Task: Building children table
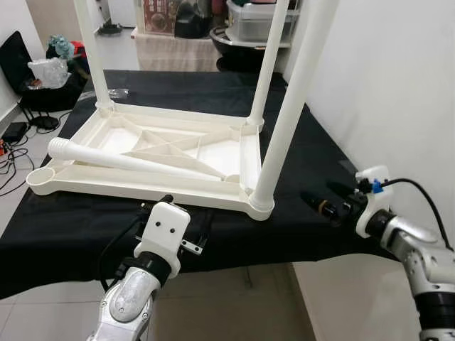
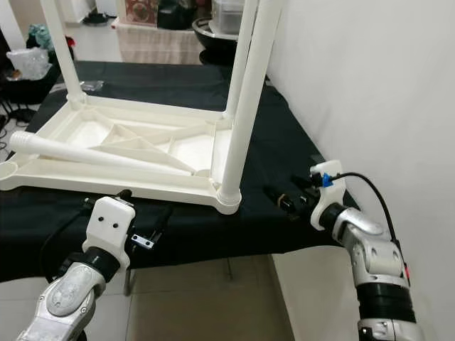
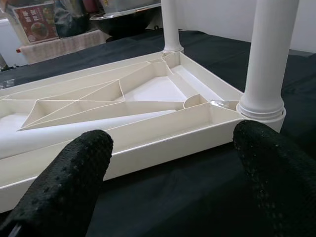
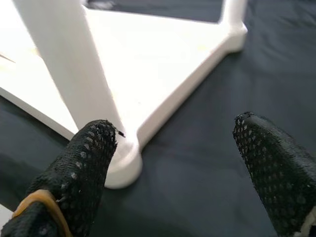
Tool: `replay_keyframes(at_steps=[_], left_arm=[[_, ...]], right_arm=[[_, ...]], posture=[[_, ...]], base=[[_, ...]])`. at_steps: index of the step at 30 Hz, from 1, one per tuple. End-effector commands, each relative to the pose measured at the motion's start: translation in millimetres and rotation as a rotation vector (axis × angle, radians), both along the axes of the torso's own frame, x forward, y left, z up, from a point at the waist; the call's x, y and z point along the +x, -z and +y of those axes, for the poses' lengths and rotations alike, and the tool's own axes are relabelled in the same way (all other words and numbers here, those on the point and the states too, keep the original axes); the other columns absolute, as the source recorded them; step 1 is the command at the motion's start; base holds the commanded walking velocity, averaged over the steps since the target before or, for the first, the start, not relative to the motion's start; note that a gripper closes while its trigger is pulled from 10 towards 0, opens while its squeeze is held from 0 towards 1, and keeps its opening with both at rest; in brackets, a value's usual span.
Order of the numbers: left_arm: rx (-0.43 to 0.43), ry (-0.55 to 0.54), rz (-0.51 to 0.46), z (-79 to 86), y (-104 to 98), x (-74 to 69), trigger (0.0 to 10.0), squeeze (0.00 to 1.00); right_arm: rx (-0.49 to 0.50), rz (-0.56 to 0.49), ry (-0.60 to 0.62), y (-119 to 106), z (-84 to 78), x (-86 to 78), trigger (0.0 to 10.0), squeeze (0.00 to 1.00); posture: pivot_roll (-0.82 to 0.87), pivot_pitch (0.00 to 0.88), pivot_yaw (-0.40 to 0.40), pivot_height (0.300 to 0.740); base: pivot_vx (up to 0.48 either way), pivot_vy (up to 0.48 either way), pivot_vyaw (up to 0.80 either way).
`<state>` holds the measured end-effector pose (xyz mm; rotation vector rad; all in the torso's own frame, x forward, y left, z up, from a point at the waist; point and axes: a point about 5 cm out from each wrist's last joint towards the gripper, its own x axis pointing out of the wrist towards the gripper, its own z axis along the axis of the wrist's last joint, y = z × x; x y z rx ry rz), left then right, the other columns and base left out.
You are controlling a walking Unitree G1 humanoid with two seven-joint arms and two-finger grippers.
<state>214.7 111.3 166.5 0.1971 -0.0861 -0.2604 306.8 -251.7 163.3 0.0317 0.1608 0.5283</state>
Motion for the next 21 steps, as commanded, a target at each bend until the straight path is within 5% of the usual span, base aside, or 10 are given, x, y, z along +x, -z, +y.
replay_keyframes(at_steps=[1, 12, 21], left_arm=[[0.012, 0.003, 0.004, 0.3, 0, -1.8, 10.0, 0.00], [0.011, 0.014, 0.000, -1.6, -1, -1.9, 10.0, 0.00], [0.011, 0.014, -0.002, -2.0, -2, -2.2, 10.0, 0.00]], right_arm=[[0.013, -0.030, -0.034, -7, 6.2, 3.8, 10.0, 0.00], [0.144, -0.106, -0.224, -30, 43.1, 12.9, 10.0, 0.00], [0.164, -0.137, -0.264, -38, 55.3, 19.1, 10.0, 0.00]], posture=[[0.06, 0.038, -0.111, 0.740], [0.06, 0.039, -0.113, 0.740], [0.06, 0.040, -0.114, 0.740]], base=[[0.000, 0.000, 0.00], [0.000, 0.000, 0.00], [0.000, 0.000, 0.00]])
